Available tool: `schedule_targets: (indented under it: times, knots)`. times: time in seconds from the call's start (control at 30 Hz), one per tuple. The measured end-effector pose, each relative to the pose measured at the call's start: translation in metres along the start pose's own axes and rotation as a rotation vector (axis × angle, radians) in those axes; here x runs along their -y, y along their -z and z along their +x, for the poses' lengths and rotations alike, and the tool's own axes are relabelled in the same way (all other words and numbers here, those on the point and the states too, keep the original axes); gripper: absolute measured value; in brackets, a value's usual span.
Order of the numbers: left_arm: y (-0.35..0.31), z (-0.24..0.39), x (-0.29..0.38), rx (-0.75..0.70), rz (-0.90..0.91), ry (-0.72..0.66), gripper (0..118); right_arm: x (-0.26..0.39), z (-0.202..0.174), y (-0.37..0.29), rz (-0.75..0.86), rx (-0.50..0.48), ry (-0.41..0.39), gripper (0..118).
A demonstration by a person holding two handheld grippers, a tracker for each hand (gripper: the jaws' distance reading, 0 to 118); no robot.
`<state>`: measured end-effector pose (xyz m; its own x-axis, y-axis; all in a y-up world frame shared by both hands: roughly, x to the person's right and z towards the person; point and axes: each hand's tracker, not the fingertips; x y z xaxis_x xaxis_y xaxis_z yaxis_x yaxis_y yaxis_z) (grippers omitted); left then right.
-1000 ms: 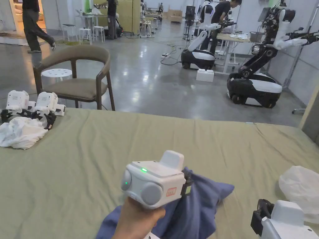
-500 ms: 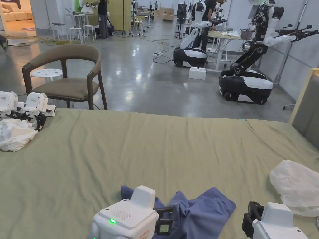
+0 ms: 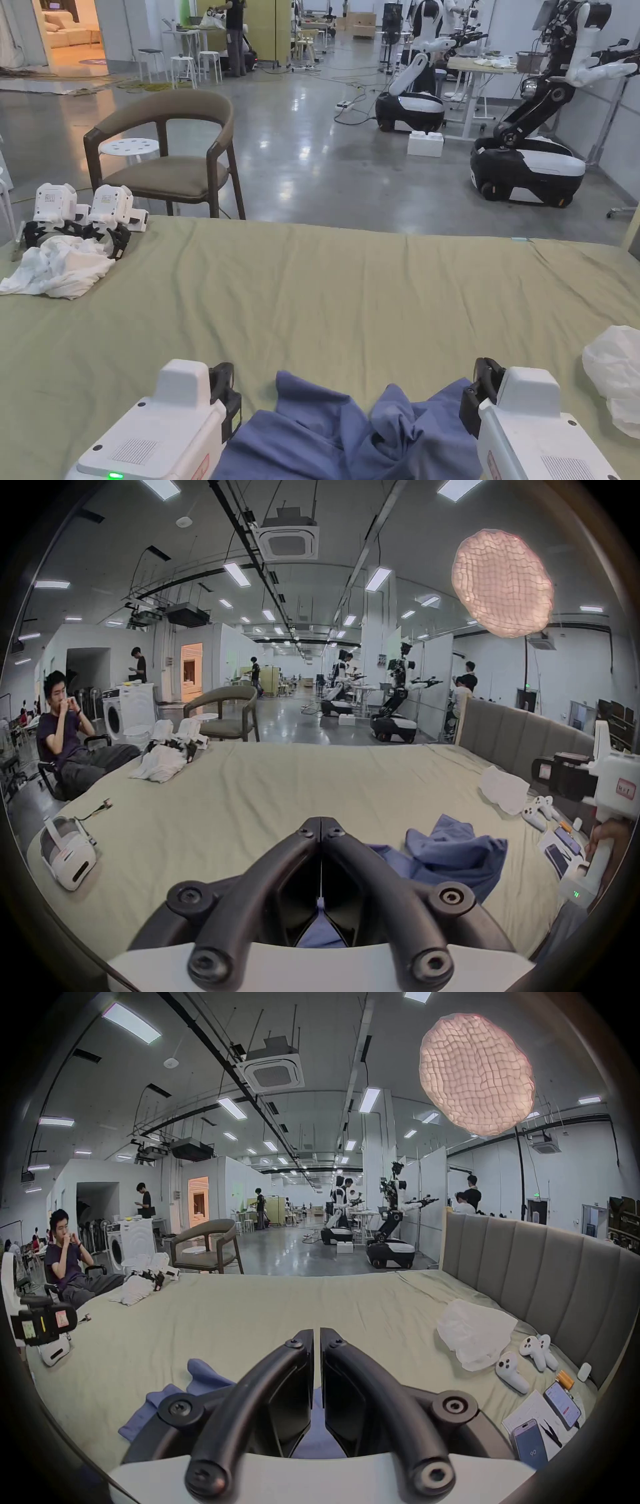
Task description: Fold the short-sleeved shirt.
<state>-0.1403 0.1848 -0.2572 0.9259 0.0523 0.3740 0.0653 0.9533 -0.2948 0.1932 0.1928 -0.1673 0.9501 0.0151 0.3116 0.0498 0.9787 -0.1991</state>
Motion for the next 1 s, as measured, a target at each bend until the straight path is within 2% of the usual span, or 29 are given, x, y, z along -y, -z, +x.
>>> schedule_targets:
  times: [0.1,0.23,0.33,0.4,0.47,0.5,0.53,0.6,0.67,0.73,0.8,0.87,0.93,1.0]
  knots:
    - [0.007,-0.014,0.014,-0.029,-0.094,-0.04,0,-0.001,-0.003,0.004,-0.008,-0.014,-0.001,3]
    - [0.044,-0.038,0.043,-0.018,-0.366,-0.137,0,0.004,-0.002,0.007,-0.026,-0.016,-0.009,3]
    - [0.07,-0.048,0.07,-0.034,-0.505,-0.19,28,0.009,0.003,0.009,-0.044,-0.009,-0.007,3]
    - [0.086,-0.053,0.086,-0.022,-0.598,-0.224,32,0.013,0.008,0.01,-0.055,-0.003,-0.007,3]
    - [0.1,-0.053,0.1,-0.009,-0.662,-0.258,64,0.018,0.013,0.012,-0.072,0.009,-0.011,3]
    - [0.106,-0.052,0.105,-0.008,-0.684,-0.267,70,0.021,0.016,0.013,-0.081,0.015,-0.011,3]
    - [0.114,-0.05,0.112,-0.009,-0.698,-0.27,70,0.023,0.02,0.015,-0.091,0.022,-0.009,3]
    - [0.125,-0.043,0.121,-0.007,-0.733,-0.26,70,0.029,0.029,0.018,-0.11,0.034,-0.002,3]
    - [0.135,-0.033,0.13,-0.041,-0.775,-0.18,68,0.035,0.038,0.024,-0.133,0.05,0.001,3]
    - [0.136,-0.022,0.132,-0.097,-0.745,-0.071,58,0.041,0.049,0.032,-0.164,0.07,0.009,3]
    - [0.132,-0.01,0.131,-0.08,-0.723,-0.033,37,0.047,0.061,0.045,-0.213,0.091,0.019,3]
    - [0.131,-0.004,0.132,-0.056,-0.701,0.007,1,0.052,0.076,0.068,-0.284,0.105,0.034,5]
    - [0.122,0.003,0.132,-0.049,-0.696,0.016,1,0.056,0.09,0.093,-0.355,0.111,0.058,15]
    - [0.115,0.0,0.132,-0.033,-0.674,-0.002,1,0.06,0.103,0.122,-0.449,0.101,0.076,36]
